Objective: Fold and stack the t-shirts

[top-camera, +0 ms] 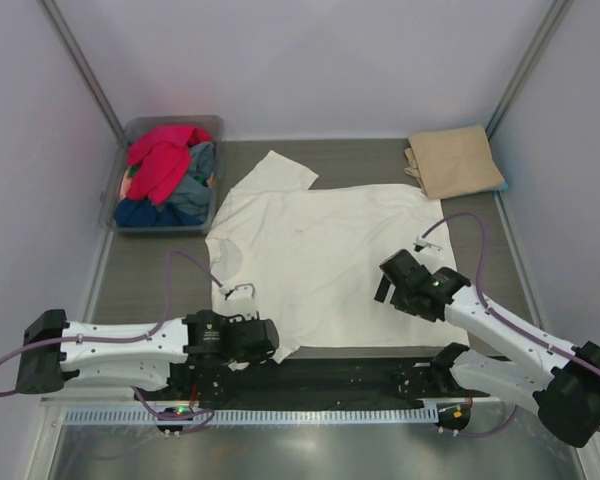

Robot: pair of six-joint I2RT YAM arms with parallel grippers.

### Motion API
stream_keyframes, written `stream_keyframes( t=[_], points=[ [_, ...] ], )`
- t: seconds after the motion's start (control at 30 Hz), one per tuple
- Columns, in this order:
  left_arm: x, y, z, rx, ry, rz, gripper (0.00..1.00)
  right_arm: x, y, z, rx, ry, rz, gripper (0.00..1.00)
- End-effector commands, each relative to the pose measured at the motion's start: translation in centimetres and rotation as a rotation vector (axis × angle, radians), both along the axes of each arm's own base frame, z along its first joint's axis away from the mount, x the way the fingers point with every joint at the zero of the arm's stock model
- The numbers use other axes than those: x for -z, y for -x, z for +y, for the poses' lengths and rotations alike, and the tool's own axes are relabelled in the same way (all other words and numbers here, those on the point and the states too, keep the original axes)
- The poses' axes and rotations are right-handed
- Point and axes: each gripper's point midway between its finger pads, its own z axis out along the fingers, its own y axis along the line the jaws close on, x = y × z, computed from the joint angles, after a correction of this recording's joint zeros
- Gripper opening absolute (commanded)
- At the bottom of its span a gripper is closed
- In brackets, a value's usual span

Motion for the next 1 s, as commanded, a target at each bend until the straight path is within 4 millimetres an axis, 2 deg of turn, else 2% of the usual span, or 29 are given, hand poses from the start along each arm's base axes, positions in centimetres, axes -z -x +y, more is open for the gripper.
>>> stream_keyframes(
  t=[0.0, 0.17, 0.23, 0.3, 0.4, 0.47, 0.53, 0.57, 0.6, 0.67, 0.7, 0.73, 0.87, 0.97],
  points=[
    [0.8, -1.0, -0.1, 0.052, 0.017, -0.045, 0.0, -1.9, 1.4, -3.3, 0.192, 0.118, -0.028, 0.98],
    [1.4, -1.5, -1.3, 0.121, 0.059, -0.029, 0.0, -4.6, 2.2, -6.7, 0.511, -0.061, -0.273, 1.0],
    [1.6, -1.4, -1.5, 0.142, 0.056, -0.025, 0.0, -4.7, 2.4, -7.8, 0.568, -0.057, -0.283, 1.0],
    [1.7, -1.4, -1.6, 0.165, 0.052, -0.027, 0.0, -3.8, 2.4, -8.7, 0.563, 0.061, -0.188, 1.0],
    [1.9, -1.3, -2.0, 0.184, 0.073, -0.025, 0.0, -1.8, 1.9, -7.3, 0.498, 0.142, 0.009, 1.0],
    [2.0, -1.3, -2.3, 0.189, 0.096, -0.021, 0.0, -0.4, 2.0, -5.6, 0.442, 0.105, 0.098, 1.0],
    [2.0, -1.4, -2.6, 0.19, 0.11, -0.02, 0.0, 1.0, 1.4, -4.2, 0.424, 0.041, 0.118, 1.0],
    [1.9, -1.5, -2.8, 0.19, 0.12, -0.02, 0.0, 2.3, 2.0, -3.5, 0.411, 0.007, 0.161, 1.0],
    [1.8, -1.5, -2.9, 0.19, 0.126, -0.022, 0.0, 2.9, 1.0, -2.7, 0.409, -0.037, 0.142, 1.0],
    [1.7, -1.6, -3.0, 0.187, 0.132, -0.022, 0.0, 4.6, 1.2, -2.0, 0.386, -0.063, 0.173, 1.0],
    [1.8, -1.6, -2.9, 0.188, 0.131, -0.021, 0.0, 4.9, 0.2, -1.5, 0.383, -0.085, 0.152, 1.0],
    [1.8, -1.6, -2.9, 0.193, 0.129, -0.024, 0.0, 5.8, 0.1, -1.5, 0.38, -0.07, 0.174, 1.0],
    [1.8, -1.9, -2.0, 0.186, 0.103, -0.026, 0.0, 6.6, -3.7, 0.1, 0.289, -0.063, 0.138, 0.99],
    [1.6, -2.4, -1.2, 0.163, 0.092, -0.039, 0.0, 5.7, -9.2, 2.5, 0.194, -0.112, 0.025, 0.97]
  ],
)
